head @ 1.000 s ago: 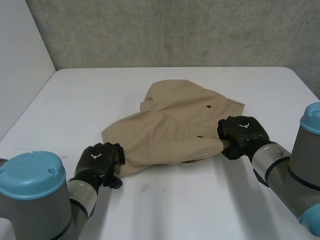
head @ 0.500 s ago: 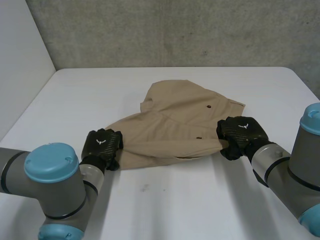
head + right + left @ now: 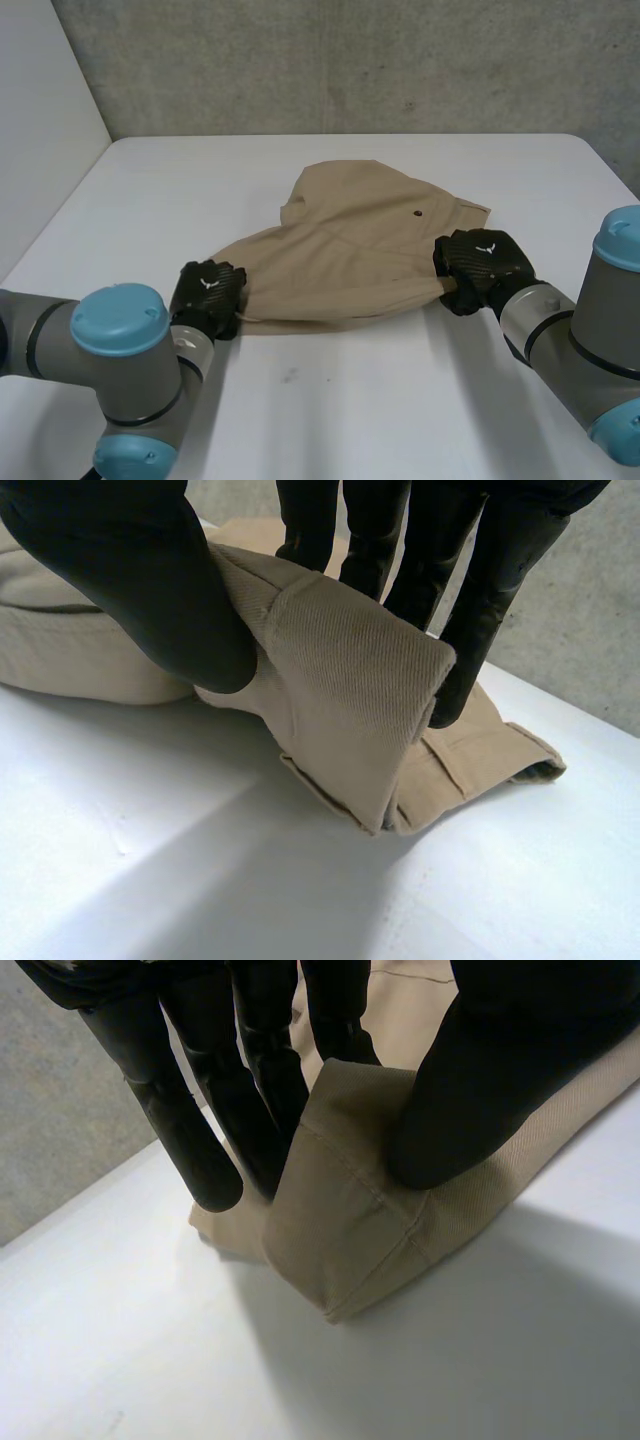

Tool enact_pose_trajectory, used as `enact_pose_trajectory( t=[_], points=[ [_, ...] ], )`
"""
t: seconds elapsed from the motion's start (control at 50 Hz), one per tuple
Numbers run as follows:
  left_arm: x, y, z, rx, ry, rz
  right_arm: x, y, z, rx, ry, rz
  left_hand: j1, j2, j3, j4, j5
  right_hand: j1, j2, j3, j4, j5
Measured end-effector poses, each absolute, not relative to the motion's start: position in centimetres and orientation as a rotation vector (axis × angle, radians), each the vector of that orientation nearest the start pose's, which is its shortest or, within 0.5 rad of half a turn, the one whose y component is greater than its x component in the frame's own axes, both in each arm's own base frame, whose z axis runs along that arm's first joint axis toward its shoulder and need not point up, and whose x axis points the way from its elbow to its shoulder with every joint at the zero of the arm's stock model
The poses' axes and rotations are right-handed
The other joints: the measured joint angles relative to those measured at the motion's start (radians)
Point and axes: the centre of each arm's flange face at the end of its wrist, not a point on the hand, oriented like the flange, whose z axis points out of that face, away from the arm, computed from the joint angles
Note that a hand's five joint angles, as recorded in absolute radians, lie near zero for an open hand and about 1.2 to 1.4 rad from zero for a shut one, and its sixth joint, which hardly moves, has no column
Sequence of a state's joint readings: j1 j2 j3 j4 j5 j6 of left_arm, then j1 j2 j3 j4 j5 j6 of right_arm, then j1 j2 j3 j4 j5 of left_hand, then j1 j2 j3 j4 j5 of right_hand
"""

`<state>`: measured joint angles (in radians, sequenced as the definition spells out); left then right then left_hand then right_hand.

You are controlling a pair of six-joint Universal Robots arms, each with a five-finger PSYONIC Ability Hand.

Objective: Fold the shorts.

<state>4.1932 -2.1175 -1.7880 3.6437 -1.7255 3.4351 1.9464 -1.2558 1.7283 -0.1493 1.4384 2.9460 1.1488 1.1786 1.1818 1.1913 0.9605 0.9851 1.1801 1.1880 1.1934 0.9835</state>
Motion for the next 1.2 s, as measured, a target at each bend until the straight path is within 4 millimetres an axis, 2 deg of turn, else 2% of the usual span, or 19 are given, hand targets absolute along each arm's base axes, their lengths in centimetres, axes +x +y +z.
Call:
enact_pose_trajectory(
  t=[0.12,0.18,0.2,0.22,0.28,0.38,0.48,0.56,0.68,0.74,0.86,0.9,0.94,0.96,0.98,1.04,1.1,1.12,1.2],
  points=[
    [-27.0,-24.3,13.7,0.821,2.297,-2.013,25.4,-25.4,18.6,-0.797,2.232,-1.739,0.000,0.006,0.004,0.002,0.000,0.000,0.000,0.000,0.000,0.000],
    [-26.6,-23.9,17.7,0.785,2.229,-2.133,25.5,-25.6,20.1,-0.847,2.202,-1.796,0.000,0.008,0.004,0.002,0.000,0.000,0.000,0.000,0.000,0.000],
    [-26.6,-23.9,17.7,0.785,2.229,-2.133,25.5,-25.6,20.1,-0.847,2.202,-1.796,0.000,0.008,0.004,0.002,0.000,0.000,0.000,0.000,0.000,0.000],
    [-26.3,-23.3,20.5,0.767,2.177,-2.219,25.5,-25.5,21.2,-0.888,2.183,-1.833,0.000,0.010,0.005,0.002,0.000,0.000,0.000,0.000,0.000,0.000],
    [-25.6,-22.3,24.8,0.741,2.085,-2.349,25.4,-25.2,23.3,-0.949,2.146,-1.900,0.000,0.010,0.006,0.002,0.000,0.000,0.000,0.000,0.000,0.000],
    [-23.8,-19.4,33.1,0.675,1.844,-2.606,25.1,-24.2,28.4,-1.016,2.039,-2.062,0.000,0.016,0.010,0.006,0.000,0.000,0.001,0.000,0.000,0.000],
    [-22.5,-16.7,38.4,0.611,1.648,-2.763,24.6,-23.1,33.1,-1.001,1.922,-2.210,0.000,0.019,0.011,0.006,0.000,0.000,0.001,0.000,0.000,0.000],
    [-21.2,-14.2,44.1,0.522,1.428,-2.909,23.7,-21.0,39.8,-0.915,1.718,-2.425,0.000,0.021,0.011,0.006,0.000,0.000,0.001,0.000,0.000,0.000],
    [-20.6,-13.2,47.2,0.468,1.321,-2.969,22.8,-18.8,44.8,-0.838,1.548,-2.575,0.000,0.021,0.011,0.006,0.000,0.000,0.001,0.000,0.000,0.000],
    [-21.2,-14.5,46.7,0.483,1.365,-2.944,22.8,-18.8,45.1,-0.836,1.543,-2.577,0.000,0.021,0.011,0.006,0.005,0.000,0.001,0.000,0.000,0.000],
    [-23.9,-20.0,41.5,0.595,1.628,-2.774,24.3,-22.0,40.8,-0.912,1.719,-2.415,0.000,0.021,0.011,0.006,0.015,0.000,0.001,0.000,0.000,0.000],
    [-25.4,-23.1,37.5,0.658,1.777,-2.656,25.3,-24.0,37.5,-0.957,1.833,-2.299,0.000,0.021,0.011,0.006,0.015,0.000,0.001,0.000,0.000,0.000],
    [-26.2,-24.8,35.2,0.689,1.850,-2.591,25.7,-25.0,35.7,-0.978,1.887,-2.240,0.000,0.021,0.011,0.006,0.015,0.000,0.001,0.000,0.000,0.000],
    [-26.8,-26.0,33.4,0.710,1.899,-2.546,26.2,-26.0,33.7,-1.001,1.946,-2.171,0.000,0.021,0.011,0.006,0.015,0.000,0.001,0.000,0.001,0.000],
    [-26.8,-26.0,33.4,0.710,1.899,-2.546,26.2,-26.0,33.7,-1.001,1.946,-2.171,0.000,0.021,0.011,0.006,0.015,0.000,0.001,0.000,0.001,0.000],
    [-28.5,-29.5,28.2,0.756,2.002,-2.438,27.2,-28.1,29.2,-1.041,2.060,-2.036,0.000,0.021,0.011,0.006,0.015,0.000,0.001,0.000,0.003,0.000],
    [-29.4,-31.4,25.8,0.769,2.025,-2.407,27.8,-29.8,26.3,-1.053,2.124,-1.972,0.000,0.021,0.011,0.006,0.015,0.000,0.001,0.000,0.005,0.000],
    [-30.1,-33.0,24.1,0.777,2.022,-2.394,28.2,-31.0,24.7,-1.050,2.149,-1.963,0.000,0.021,0.011,0.006,0.015,0.000,0.001,0.000,0.005,0.000],
    [-31.5,-36.0,22.1,0.787,1.945,-2.408,29.0,-33.8,22.6,-1.003,2.136,-2.061,0.000,0.021,0.012,0.006,0.015,0.000,0.001,0.001,0.005,0.000]
  ],
)
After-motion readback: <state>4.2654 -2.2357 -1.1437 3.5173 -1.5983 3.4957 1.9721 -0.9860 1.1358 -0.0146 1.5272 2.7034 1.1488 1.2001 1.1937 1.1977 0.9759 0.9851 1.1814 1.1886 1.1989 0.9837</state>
